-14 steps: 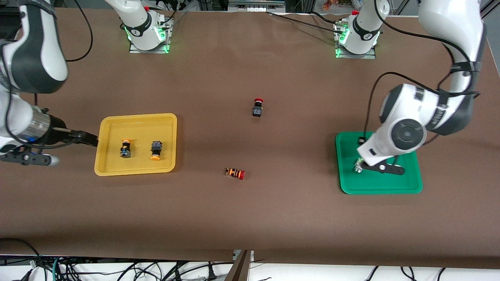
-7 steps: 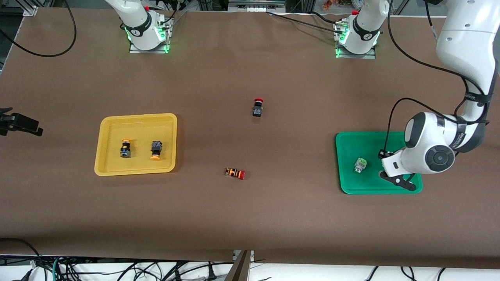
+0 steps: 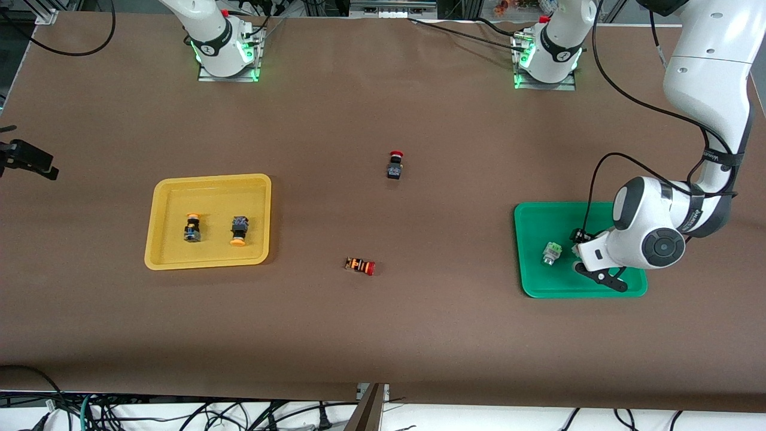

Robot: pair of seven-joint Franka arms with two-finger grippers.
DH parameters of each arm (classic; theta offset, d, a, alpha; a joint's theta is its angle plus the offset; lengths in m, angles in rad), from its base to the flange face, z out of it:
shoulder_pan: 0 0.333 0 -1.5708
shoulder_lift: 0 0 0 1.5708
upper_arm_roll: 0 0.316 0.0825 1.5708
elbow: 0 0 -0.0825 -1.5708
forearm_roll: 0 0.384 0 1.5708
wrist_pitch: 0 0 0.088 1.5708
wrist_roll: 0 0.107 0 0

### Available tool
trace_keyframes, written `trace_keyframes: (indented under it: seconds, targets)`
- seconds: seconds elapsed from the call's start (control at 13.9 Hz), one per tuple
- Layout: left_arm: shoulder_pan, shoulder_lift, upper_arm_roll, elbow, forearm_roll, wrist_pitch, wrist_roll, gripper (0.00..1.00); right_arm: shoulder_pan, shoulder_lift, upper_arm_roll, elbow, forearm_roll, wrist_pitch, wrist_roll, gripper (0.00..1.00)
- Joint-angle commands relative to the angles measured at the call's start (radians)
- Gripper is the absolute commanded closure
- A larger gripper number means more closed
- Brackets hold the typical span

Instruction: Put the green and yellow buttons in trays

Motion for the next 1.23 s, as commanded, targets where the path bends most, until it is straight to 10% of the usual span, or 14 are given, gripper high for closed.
trace_keyframes:
  seconds: [0.0, 0.72, 0.94, 1.15]
  targets:
    - [0.011, -0.139, -0.045, 0.021, -0.021, -0.074, 0.002, 0.0, 0.029, -0.011, -0.031, 0.008, 0.02, -0.033, -0.013, 0.01]
    - [0.009, -0.313, -0.108, 0.405, -0.106, -0.603, -0.008, 0.0, 0.026, 0.014, -0.031, 0.011, 0.023, -0.048, -0.002, 0.0]
    - [0.005, -0.426, -0.066, 0.368, -0.164, -0.665, -0.075, 0.0, 0.028, 0.02, -0.031, 0.014, 0.02, -0.041, -0.004, 0.0]
    - [-0.174, -0.631, 0.172, 0.075, -0.244, -0.497, -0.234, 0.0, 0.023, 0.018, -0.041, 0.019, 0.023, -0.041, -0.014, 0.0]
